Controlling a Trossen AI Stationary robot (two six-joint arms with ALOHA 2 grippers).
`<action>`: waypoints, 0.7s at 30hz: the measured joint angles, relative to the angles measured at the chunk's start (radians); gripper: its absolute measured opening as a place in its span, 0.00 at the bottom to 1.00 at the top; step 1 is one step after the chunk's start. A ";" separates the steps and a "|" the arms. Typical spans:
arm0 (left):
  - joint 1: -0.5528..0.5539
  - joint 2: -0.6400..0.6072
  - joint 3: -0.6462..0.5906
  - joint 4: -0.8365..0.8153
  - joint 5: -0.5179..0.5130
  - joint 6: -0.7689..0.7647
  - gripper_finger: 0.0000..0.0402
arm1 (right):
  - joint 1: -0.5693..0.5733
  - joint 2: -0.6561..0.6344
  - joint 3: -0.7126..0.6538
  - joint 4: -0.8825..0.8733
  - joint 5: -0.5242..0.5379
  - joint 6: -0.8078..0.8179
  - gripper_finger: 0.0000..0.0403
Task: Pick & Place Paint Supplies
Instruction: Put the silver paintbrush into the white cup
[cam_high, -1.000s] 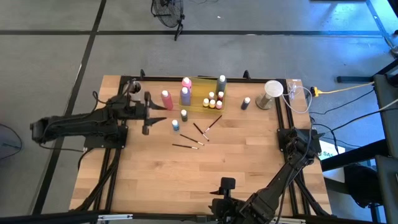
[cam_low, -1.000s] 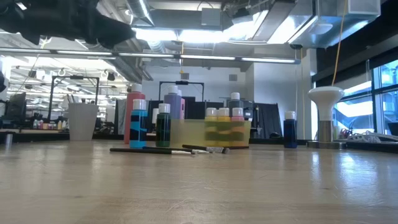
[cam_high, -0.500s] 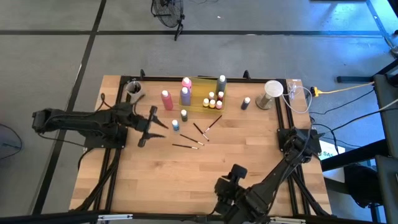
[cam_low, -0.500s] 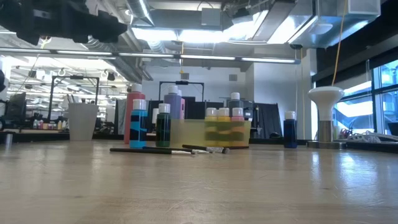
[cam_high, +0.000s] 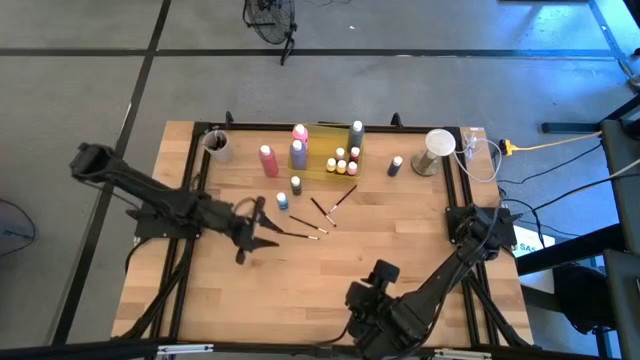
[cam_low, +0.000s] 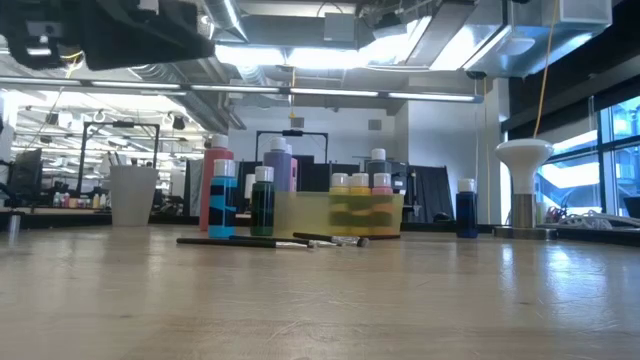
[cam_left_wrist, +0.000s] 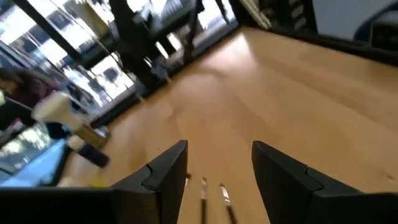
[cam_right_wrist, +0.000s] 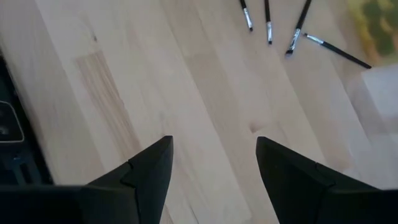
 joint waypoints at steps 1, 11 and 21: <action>-0.025 0.033 0.025 -0.021 -0.022 -0.014 0.44 | 0.000 0.000 0.000 0.000 0.000 0.000 0.58; -0.083 0.368 0.313 -0.246 -0.059 -0.264 0.43 | 0.001 0.000 0.000 -0.004 0.001 -0.005 0.58; 0.000 0.643 0.338 -0.026 -0.058 -0.382 0.39 | 0.001 0.000 0.000 -0.095 0.016 0.111 0.58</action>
